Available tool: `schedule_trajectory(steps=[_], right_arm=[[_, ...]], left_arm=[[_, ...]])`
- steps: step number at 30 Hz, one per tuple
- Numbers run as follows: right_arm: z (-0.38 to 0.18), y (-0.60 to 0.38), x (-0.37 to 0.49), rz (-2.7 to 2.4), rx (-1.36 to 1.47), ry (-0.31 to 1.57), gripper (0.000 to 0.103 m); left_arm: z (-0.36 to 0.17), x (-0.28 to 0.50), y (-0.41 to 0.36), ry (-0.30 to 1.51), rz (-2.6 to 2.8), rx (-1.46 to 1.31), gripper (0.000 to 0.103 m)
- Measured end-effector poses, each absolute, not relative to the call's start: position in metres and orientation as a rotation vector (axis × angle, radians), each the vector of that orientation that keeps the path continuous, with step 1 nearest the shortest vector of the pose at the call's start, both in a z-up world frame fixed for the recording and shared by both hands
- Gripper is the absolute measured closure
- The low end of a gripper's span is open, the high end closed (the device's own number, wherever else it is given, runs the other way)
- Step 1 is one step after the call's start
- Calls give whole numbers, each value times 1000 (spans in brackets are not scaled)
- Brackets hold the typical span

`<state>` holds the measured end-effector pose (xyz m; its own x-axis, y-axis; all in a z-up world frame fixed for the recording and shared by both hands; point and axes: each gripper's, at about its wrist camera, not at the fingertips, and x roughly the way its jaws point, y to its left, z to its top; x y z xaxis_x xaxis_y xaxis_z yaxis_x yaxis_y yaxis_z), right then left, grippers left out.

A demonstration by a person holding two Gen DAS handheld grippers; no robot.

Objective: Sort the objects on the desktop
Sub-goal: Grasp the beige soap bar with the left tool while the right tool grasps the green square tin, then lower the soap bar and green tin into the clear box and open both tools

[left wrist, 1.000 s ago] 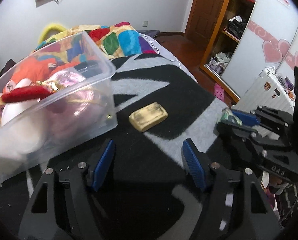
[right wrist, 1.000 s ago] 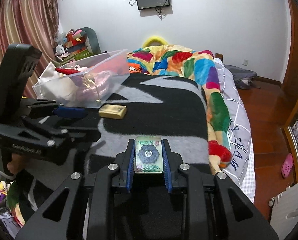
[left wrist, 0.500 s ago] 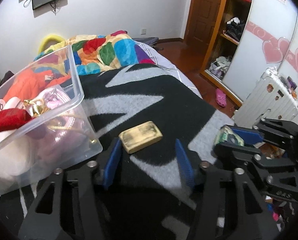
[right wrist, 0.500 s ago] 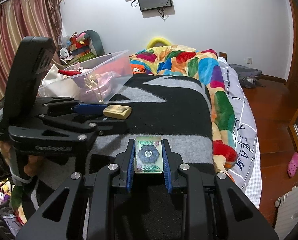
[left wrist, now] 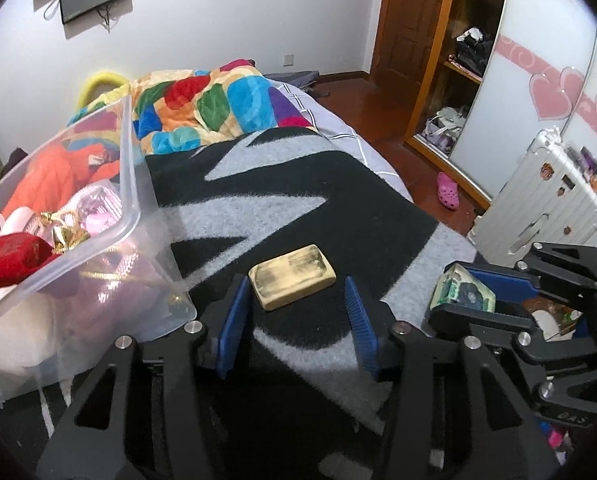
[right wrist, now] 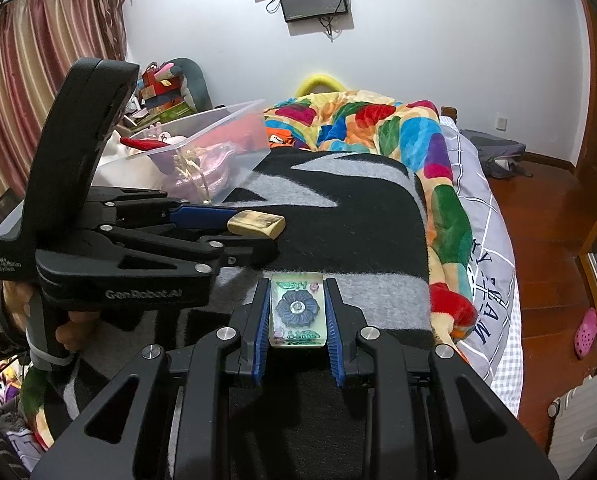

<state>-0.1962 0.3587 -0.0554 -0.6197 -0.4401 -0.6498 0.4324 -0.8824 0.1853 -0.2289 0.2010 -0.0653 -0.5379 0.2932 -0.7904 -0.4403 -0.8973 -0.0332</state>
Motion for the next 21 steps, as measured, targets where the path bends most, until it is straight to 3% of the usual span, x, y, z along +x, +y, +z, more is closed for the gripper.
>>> schedule_trajectory(steps=[21], right_arm=[[-40,336,-195,-2457,973,41,81]], left_arm=[[-22,-182,151,154,2563,-979,61]])
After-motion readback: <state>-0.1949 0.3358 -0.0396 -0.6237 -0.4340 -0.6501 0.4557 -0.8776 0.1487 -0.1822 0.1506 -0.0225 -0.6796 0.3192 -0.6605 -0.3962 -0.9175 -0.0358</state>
